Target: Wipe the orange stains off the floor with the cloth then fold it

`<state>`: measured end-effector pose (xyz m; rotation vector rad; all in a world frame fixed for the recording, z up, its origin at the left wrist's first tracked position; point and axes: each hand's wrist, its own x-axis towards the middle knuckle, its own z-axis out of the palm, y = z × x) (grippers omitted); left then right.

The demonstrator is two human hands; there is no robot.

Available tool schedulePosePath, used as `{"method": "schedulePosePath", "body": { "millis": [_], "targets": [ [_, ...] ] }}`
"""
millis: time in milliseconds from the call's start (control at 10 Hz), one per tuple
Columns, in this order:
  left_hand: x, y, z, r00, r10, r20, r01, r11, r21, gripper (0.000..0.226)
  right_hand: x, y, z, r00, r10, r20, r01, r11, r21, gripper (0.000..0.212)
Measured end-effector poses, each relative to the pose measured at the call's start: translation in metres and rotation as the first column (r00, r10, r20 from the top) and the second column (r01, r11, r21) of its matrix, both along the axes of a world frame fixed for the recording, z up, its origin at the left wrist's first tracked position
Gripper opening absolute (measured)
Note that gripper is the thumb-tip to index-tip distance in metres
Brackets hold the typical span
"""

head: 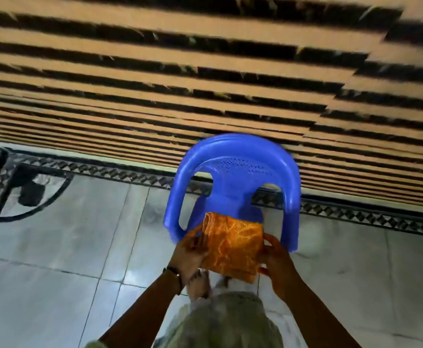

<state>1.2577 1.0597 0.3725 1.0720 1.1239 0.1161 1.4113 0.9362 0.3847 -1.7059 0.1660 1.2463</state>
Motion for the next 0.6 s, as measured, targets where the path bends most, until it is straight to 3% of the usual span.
{"method": "schedulePosePath", "body": {
  "millis": [200, 300, 400, 500, 600],
  "targets": [
    [0.025, 0.015, -0.140, 0.993, 0.041, -0.112, -0.060, 0.982, -0.178, 0.073, 0.025, 0.012, -0.139, 0.994, 0.091, -0.059, -0.100, 0.983, -0.157, 0.048],
    [0.031, 0.013, -0.185, 0.986, 0.038, -0.161, -0.064, 0.984, -0.164, 0.069, 0.030, 0.008, -0.200, 0.989, 0.117, -0.089, -0.131, 0.976, -0.176, 0.053],
    [0.030, 0.008, -0.207, 0.980, 0.034, -0.194, -0.068, 0.983, -0.168, 0.077, 0.029, 0.007, -0.216, 0.980, 0.103, -0.169, -0.136, 0.971, -0.196, 0.059],
    [0.031, 0.003, -0.207, 0.966, -0.014, -0.258, -0.020, 0.991, -0.130, 0.076, 0.029, -0.007, -0.226, 0.961, 0.223, -0.164, -0.258, 0.935, -0.243, 0.049],
    [0.034, 0.001, -0.186, 0.924, -0.075, -0.376, 0.089, 0.996, 0.021, 0.058, 0.030, -0.006, -0.205, 0.954, 0.265, -0.137, -0.293, 0.924, -0.248, 0.040]
  ]
}}
